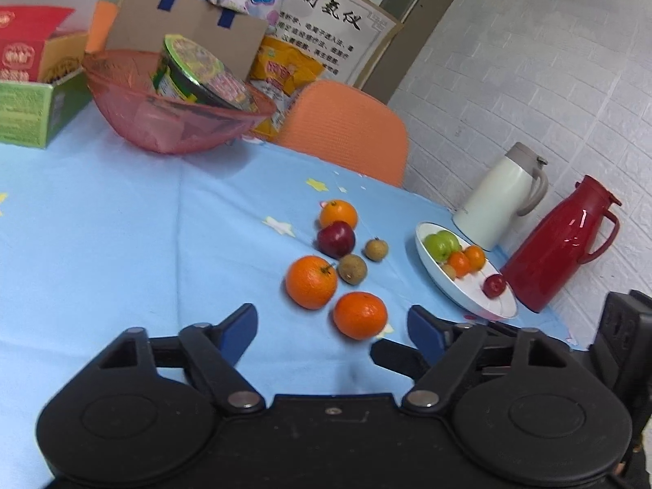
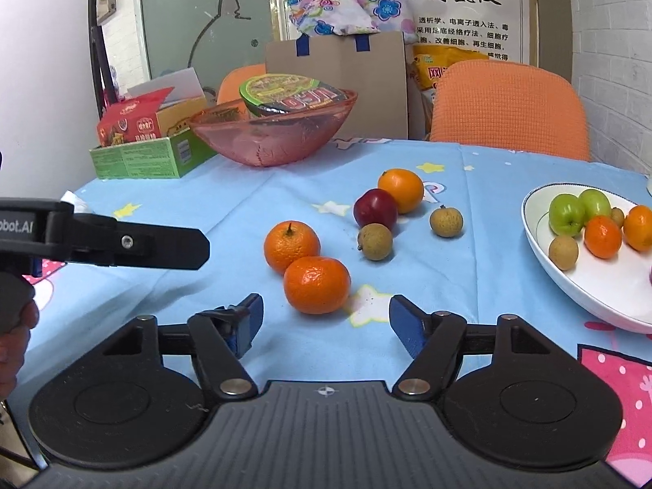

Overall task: Organize fruits
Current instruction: 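Grasp an orange with the right gripper while the left gripper grasps another orange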

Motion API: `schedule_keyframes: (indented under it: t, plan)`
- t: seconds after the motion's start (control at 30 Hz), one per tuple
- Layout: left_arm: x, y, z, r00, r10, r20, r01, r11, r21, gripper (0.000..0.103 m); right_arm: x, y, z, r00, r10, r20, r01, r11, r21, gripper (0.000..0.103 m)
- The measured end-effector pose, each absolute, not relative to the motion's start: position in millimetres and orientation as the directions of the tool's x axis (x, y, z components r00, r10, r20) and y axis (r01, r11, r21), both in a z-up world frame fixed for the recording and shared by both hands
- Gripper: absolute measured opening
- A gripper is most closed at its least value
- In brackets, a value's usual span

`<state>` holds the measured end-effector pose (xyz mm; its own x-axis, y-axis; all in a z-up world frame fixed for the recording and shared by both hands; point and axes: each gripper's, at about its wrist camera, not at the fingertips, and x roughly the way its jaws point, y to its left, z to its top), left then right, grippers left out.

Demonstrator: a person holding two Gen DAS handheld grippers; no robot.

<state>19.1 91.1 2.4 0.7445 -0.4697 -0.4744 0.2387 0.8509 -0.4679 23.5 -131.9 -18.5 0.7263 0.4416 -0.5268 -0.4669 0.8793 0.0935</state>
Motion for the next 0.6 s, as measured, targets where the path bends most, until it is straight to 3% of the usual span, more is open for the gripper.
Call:
schedule_keyframes:
  t: [0.07, 0.17, 0.23, 0.6]
  plan:
    - [25.2, 87.2, -1.3, 0.724, -0.500, -0.475, 0.254, 0.834, -0.491, 0.064, 26.9, -129.8, -19.8, 0.724, 0.437, -0.535, -0.469, 0.879, 0.083, 0.103]
    - [35.3, 78.8, -5.6, 0.702, -0.528, -0.478, 0.262, 0.816, -0.516, 0.048, 29.6, -125.5, -20.3, 0.716, 0.441, -0.540, -0.483, 0.873, 0.072, 0.101]
    - [41.5, 73.4, -7.4, 0.691, -0.540, -0.481, 0.271, 0.810, -0.520, 0.044, 31.6, -122.4, -20.6, 0.710, 0.446, -0.545, -0.495, 0.867, 0.064, 0.100]
    - [68.5, 62.9, -17.6, 0.647, -0.561, -0.517, 0.256, 0.798, -0.546, 0.046, 45.8, -112.8, -21.5, 0.699, 0.447, -0.558, -0.513, 0.857, 0.045, 0.087]
